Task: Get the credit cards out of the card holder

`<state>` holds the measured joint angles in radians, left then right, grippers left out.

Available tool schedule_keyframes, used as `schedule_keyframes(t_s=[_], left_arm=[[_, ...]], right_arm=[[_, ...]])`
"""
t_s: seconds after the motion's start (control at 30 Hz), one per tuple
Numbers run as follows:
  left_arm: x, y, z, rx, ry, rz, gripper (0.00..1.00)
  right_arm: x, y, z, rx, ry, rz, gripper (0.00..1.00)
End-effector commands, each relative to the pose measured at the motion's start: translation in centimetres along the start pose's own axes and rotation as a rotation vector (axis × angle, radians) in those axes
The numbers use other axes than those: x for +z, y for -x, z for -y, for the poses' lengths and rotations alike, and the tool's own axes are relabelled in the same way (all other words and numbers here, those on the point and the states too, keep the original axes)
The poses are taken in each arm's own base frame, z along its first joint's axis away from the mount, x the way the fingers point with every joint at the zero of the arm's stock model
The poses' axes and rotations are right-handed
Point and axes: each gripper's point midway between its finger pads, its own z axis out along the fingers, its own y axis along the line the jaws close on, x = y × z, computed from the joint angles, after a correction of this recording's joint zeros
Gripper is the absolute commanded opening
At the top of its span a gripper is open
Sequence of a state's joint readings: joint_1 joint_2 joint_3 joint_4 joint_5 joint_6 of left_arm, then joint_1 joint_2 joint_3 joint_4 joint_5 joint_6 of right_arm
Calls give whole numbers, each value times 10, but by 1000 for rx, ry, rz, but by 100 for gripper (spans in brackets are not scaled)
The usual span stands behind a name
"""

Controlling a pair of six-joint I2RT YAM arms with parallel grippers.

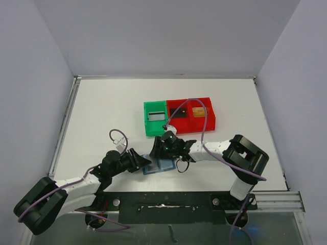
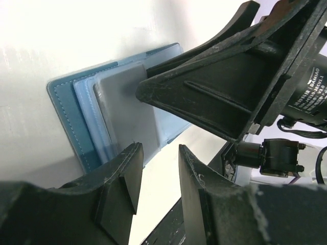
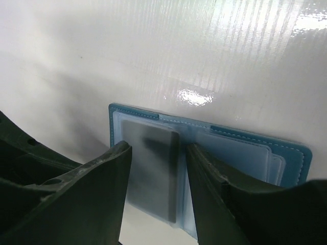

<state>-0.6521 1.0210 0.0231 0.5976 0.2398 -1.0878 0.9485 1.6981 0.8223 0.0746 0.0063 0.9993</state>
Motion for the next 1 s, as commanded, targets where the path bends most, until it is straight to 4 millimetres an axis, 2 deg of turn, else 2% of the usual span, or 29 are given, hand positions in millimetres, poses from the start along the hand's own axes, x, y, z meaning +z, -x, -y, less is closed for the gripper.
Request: schedule_keyframes(t_s=[0.0,0.23,0.37,0.47,0.57,0.67,0.83,0.97], left_arm=[[3,5,16,29,-75,20,33],[7,2,16,37,-73,6,30],[2,8,7,21,2,42,26],[-8,21,-11,15,130,113,26],[-24,40,-17,-5,210,222,27],[-41,48,-28,-34,281,288,27],[-54,56,-28,-59,291,350,27],[-56,57,-26,-57,287,354,27]], right_arm=[[6,-28,26,-5,-81,-95,40],[4,-23,25,-22,-93,-87,41],[-1,-17,24,-60,-124,-74,50],[-5,-12,18,-113,-154,-57,55],[-7,-9,11,-181,-192,-52,61],[-5,-10,4,-243,-232,-53,68],[0,-13,0,-305,-288,-57,77],[2,-17,6,-313,-345,-66,79]])
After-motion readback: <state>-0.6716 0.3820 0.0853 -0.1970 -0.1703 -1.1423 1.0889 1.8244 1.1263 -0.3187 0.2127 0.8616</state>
